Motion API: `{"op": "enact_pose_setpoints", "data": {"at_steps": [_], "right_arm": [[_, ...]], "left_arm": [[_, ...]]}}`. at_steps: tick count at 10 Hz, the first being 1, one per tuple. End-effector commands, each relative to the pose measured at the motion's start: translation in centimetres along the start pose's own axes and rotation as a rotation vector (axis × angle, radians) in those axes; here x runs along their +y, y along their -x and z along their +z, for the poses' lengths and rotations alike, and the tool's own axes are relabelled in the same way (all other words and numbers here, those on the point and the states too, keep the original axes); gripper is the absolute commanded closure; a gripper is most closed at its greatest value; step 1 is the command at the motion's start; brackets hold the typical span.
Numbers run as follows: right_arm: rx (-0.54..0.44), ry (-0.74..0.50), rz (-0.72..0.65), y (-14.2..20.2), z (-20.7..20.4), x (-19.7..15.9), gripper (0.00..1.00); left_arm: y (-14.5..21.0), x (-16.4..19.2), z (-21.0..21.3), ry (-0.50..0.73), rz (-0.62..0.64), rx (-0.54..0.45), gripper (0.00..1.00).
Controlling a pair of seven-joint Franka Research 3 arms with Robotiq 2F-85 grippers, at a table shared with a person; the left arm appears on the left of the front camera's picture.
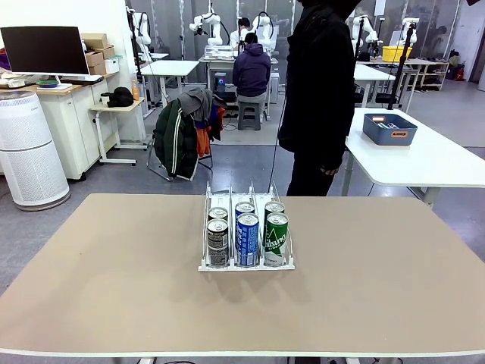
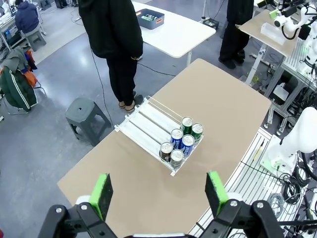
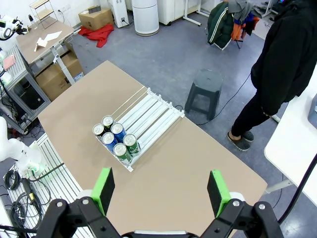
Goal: Fill the beverage cans into the dispenser.
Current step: Pick up the Ionic drink handed by the human.
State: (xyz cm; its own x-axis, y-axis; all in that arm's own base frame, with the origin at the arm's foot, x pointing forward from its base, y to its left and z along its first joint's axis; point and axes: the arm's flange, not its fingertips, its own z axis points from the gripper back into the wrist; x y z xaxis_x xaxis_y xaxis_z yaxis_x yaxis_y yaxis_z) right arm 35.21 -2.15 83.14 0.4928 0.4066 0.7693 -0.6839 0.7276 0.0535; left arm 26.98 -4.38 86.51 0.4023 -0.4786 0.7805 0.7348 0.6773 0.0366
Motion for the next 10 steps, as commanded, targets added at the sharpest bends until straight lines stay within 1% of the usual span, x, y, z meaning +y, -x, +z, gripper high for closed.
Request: {"op": "enact_pose_setpoints", "data": {"at_steps": [1,6,8,10], "right_arm": [[-0.007,-0.004,-0.005,-0.1,-0.2,0.1,0.0],[-0.007,-0.004,-0.005,-0.1,-0.2,0.1,0.0],[-0.007,-0.004,-0.005,-0.1,-0.2,0.1,0.0],[-0.007,-0.004,-0.005,-0.1,-0.2,0.1,0.0]], "left_arm": [[-0.3,-0.4,0.2,0.026,0.024,0.006,0.0],[0.3,0.2,-0.7,0.067,0.044,0.04,0.0],[0.4,0.4,-0.7,0.074,0.043,0.037,0.0],[0.5,0.7,-0.8,0.049,0.038,0.011,0.0]]}}
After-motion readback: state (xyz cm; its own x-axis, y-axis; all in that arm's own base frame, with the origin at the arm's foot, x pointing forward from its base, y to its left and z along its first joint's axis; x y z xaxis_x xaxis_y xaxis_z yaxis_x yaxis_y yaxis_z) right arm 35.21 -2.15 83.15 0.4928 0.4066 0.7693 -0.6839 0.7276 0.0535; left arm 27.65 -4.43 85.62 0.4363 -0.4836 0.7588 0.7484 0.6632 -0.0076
